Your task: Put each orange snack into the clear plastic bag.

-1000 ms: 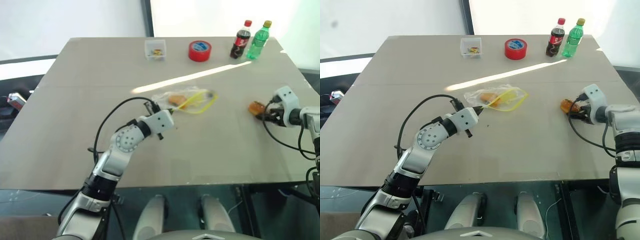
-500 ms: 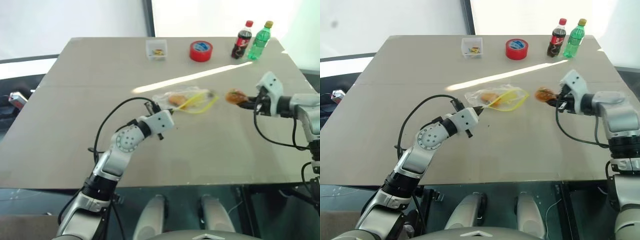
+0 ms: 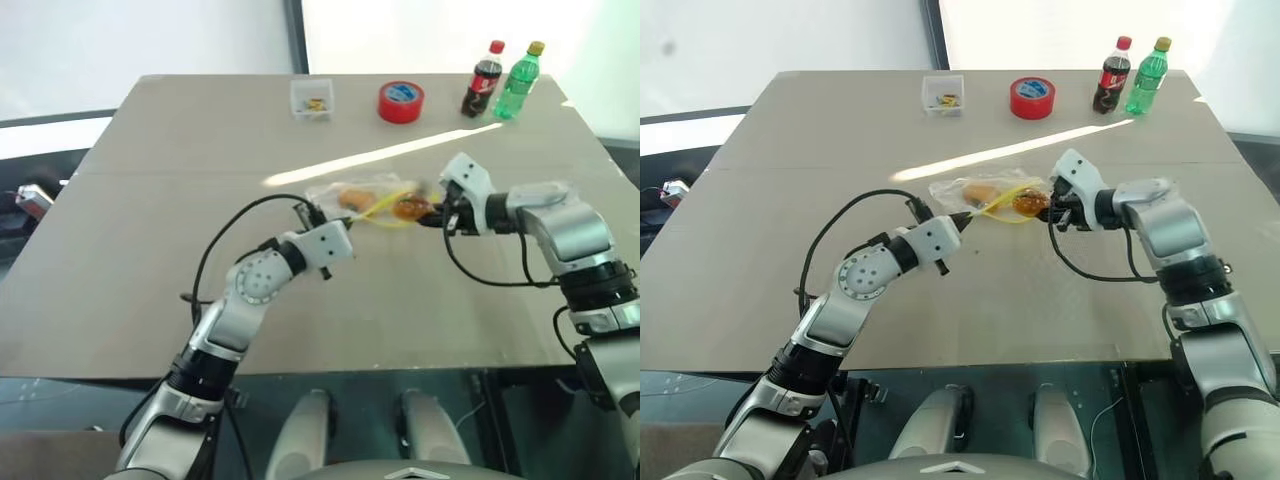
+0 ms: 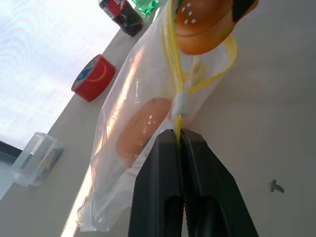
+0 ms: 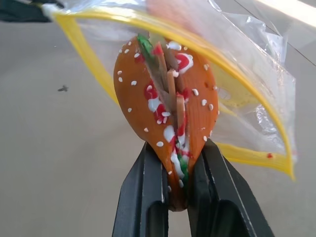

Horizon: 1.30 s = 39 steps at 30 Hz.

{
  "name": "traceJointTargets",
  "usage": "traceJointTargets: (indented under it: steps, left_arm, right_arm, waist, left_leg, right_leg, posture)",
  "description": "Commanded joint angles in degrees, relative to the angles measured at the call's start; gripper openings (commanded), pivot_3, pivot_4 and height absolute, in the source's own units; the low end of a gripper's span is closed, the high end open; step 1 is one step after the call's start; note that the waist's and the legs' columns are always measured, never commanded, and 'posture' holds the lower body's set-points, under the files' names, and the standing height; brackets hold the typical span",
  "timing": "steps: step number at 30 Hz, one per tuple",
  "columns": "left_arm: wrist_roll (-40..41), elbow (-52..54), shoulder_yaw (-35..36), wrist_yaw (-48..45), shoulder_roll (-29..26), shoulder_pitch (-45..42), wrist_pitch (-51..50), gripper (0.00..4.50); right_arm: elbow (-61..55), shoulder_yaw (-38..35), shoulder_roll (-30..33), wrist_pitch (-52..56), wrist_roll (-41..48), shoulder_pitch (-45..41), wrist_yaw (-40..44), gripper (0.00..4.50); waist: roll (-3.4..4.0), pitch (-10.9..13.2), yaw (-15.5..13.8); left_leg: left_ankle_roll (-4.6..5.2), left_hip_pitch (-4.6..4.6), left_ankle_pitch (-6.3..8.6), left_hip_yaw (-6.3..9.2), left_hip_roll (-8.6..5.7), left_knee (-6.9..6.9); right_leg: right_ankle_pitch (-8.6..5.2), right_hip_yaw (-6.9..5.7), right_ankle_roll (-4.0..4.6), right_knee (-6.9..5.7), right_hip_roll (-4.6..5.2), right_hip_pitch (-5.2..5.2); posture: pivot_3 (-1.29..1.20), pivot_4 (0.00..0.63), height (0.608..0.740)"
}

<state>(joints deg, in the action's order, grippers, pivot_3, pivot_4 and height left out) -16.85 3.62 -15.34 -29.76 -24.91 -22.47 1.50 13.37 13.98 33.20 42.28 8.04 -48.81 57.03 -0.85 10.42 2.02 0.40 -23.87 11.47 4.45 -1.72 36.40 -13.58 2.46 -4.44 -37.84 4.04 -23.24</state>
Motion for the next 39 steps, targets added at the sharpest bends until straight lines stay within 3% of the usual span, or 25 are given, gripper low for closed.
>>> traceJointTargets:
  steps: [1,12,15,18,26,31,39]
  left_arm:
    - [-0.30,1.82,-0.26,0.13,0.17,-0.82,1.57,0.00]
    - [-0.26,1.16,-1.52,0.01,1.11,-1.11,2.58,0.00]
    - [-0.47,1.00,-1.20,0.36,1.19,-1.13,2.21,0.00]
    - [-0.68,0.79,-0.86,0.76,1.16,-1.05,1.69,0.00]
    - [-0.88,0.36,-0.24,1.03,0.94,-0.82,1.17,0.00]
    - [-0.78,-0.03,0.08,1.21,0.76,-0.99,1.17,0.00]
    - [-0.69,0.38,-0.37,1.41,1.55,-0.61,0.68,0.00]
  right_arm:
    - [2.08,0.89,-0.87,-0.88,-2.12,-3.04,-1.72,0.38]
    - [15.15,-0.36,-8.43,-1.01,-7.00,-10.06,-13.66,0.38]
    - [13.31,-0.52,-8.18,-1.44,-6.16,-9.18,-12.05,1.16]
    - [9.56,-0.85,-7.01,-1.22,-5.74,-7.58,-11.20,2.58]
    - [-7.63,-3.20,3.07,1.31,1.46,0.12,0.59,2.58]
    - [-9.02,-0.81,13.81,-9.65,-2.93,5.27,5.92,2.58]
    - [3.24,3.72,10.33,-27.05,-14.79,4.62,-3.67,2.58]
  waist:
    - [0.00,0.00,-0.02]
    - [0.01,0.00,0.20]
    - [0.02,0.00,0.00]
    - [0.02,0.00,0.15]
    - [0.02,0.00,0.05]
    - [0.03,0.01,-0.13]
    - [0.04,0.01,0.44]
  left_leg:
    - [0.00,0.00,0.00,0.00,0.00,0.00]
    - [0.00,0.00,0.00,-0.01,-0.01,-0.01]
    - [0.00,-0.04,0.00,-0.02,-0.02,-0.01]
    - [0.00,-0.05,0.00,-0.02,-0.02,-0.03]
    - [0.00,-0.06,0.00,-0.01,-0.02,-0.04]
    - [0.00,-0.06,0.00,-0.09,-0.02,-0.02]
    - [0.00,0.05,0.00,-0.21,0.05,-0.01]
  right_leg:
    - [0.00,0.00,0.00,0.00,0.00,0.00]
    - [0.00,0.02,0.01,-0.04,-0.01,-0.05]
    - [0.00,0.00,0.01,-0.02,-0.01,-0.06]
    - [0.00,0.03,0.01,-0.02,-0.01,-0.08]
    - [0.00,0.01,0.00,-0.02,0.00,-0.08]
    - [-0.01,-0.05,-0.01,0.03,0.00,-0.04]
    - [-0.01,0.03,-0.01,-0.03,-0.04,-0.02]
  posture:
    - [0.00,0.150,0.740]
    - [0.00,0.150,0.740]
    - [0.00,0.150,0.740]
    - [0.00,0.150,0.740]
    - [0.00,0.150,0.740]
    - [0.00,0.150,0.740]
    - [0.00,0.150,0.740]
